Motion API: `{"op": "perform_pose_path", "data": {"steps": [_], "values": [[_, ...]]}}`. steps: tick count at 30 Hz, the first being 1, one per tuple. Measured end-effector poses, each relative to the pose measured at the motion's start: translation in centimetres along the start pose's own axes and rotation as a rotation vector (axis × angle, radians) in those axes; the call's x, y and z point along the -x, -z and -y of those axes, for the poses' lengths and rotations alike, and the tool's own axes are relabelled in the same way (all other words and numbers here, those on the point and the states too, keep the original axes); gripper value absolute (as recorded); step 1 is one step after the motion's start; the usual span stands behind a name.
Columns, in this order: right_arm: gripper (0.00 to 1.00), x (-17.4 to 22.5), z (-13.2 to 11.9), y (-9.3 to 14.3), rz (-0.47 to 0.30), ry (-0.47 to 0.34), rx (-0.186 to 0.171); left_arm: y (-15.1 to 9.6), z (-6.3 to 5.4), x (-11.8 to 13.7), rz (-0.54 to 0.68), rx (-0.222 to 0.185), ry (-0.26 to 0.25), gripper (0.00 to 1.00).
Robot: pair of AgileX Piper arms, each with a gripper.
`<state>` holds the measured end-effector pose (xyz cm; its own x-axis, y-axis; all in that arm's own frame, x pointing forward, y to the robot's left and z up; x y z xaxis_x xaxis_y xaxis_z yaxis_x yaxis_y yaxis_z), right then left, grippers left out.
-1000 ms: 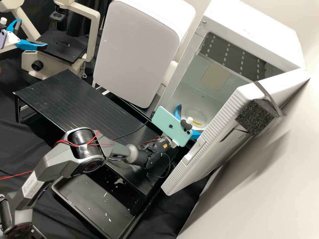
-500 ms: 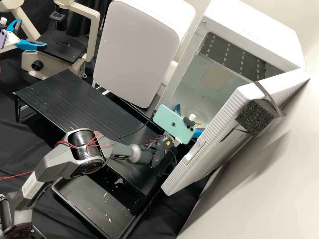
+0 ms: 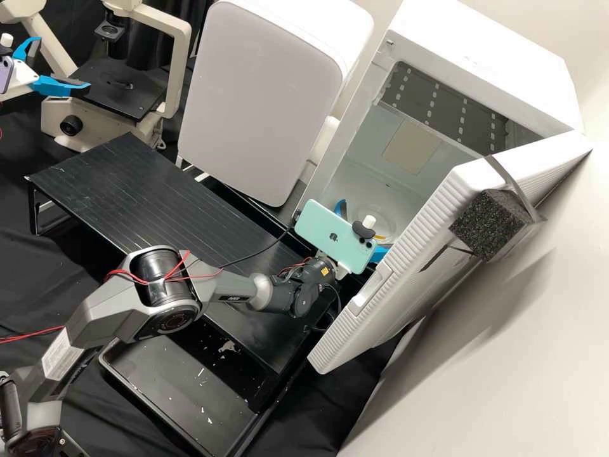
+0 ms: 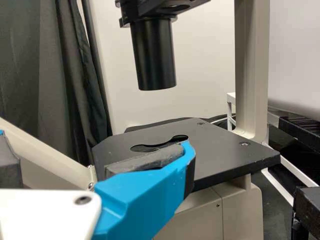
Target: Take the petri dish out of the incubator
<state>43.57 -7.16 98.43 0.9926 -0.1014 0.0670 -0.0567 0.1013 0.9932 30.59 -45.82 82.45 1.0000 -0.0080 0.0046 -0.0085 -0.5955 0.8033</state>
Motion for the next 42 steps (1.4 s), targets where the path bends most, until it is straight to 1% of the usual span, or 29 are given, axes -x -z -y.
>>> {"op": "perform_pose_path", "data": {"steps": [8, 10, 29, 33, 42], "values": [[0.0, -0.07, -0.09, -0.05, 0.015, 0.006, 0.01, 0.0, 0.0, 0.0, 0.0, 0.0, 0.0, 1.0], [0.0, -0.12, -0.18, 0.04, 0.012, 0.008, 0.02, 0.0, 0.0, 0.0, 0.0, 0.0, 0.0, 1.0], [0.0, -0.19, -0.37, 0.07, 0.02, 0.007, 0.025, 0.0, 0.0, 0.0, 0.0, 0.0, 0.0, 1.0], [0.0, -0.14, -0.4, -0.04, 0.02, 0.013, 0.038, 0.0, 0.0, 0.0, 0.0, 0.0, 0.0, 1.0], [0.0, -0.14, -0.39, -0.03, 0.02, 0.014, 0.04, 0.0, 0.0, 0.0, 0.0, 0.0, 0.0, 1.0]]}}
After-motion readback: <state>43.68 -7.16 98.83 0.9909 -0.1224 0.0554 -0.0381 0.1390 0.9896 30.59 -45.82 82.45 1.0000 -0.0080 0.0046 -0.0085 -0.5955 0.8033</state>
